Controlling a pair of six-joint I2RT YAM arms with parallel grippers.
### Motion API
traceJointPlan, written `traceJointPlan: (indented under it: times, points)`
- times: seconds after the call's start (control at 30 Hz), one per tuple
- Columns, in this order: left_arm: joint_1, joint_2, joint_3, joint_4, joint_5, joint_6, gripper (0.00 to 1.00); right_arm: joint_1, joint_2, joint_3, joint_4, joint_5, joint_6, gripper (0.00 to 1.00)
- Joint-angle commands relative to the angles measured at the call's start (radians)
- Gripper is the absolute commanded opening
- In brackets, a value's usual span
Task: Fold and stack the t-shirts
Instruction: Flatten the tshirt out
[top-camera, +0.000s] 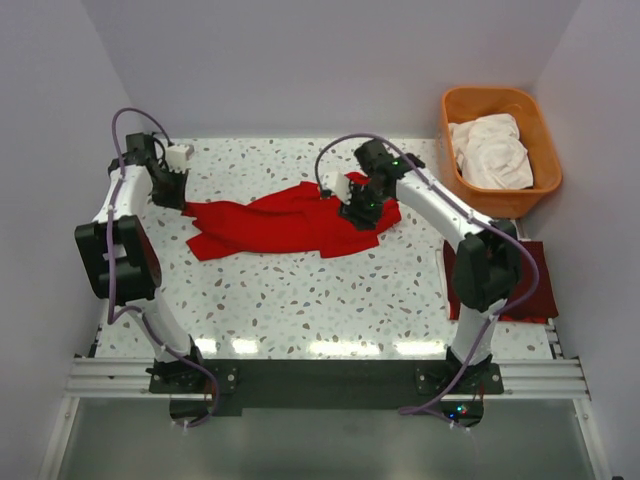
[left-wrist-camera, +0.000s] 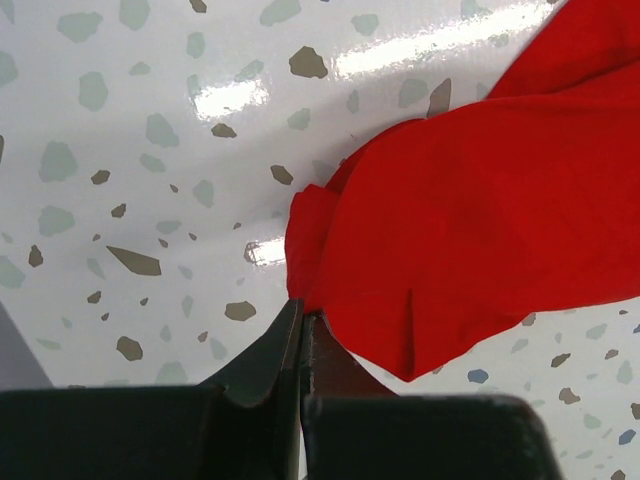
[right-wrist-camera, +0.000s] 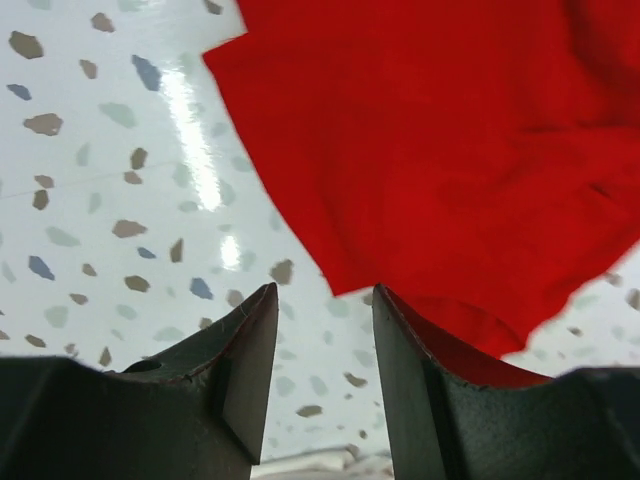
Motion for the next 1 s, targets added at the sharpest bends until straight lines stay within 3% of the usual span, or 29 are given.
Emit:
traceJointPlan:
  times: [0.0,0.37,0.53,0.83,0.97]
  points:
    - [-0.002,0.002,0.037,-0.022,0.029,-0.031,0.0,0.016,0.063,-0.06,0.024,-0.003,0.083,0.46]
    - [-0.004,0.004,0.023,-0.028,0.035,-0.054,0.0,0.139,0.121,-0.151,0.274,0.103,0.411,0.45]
    - [-0.004,-0.003,0.023,-0.035,0.029,-0.052,0.0,0.14,0.146,-0.132,0.285,0.201,0.482,0.47]
    - [-0.005,-0.004,0.029,-0.043,0.021,-0.043,0.0,-0.063,0.101,-0.165,0.166,0.115,0.509,0.47]
    - [-0.005,0.005,0.034,-0.042,0.022,-0.043,0.0,-0.094,0.126,-0.151,0.146,0.089,0.543,0.48]
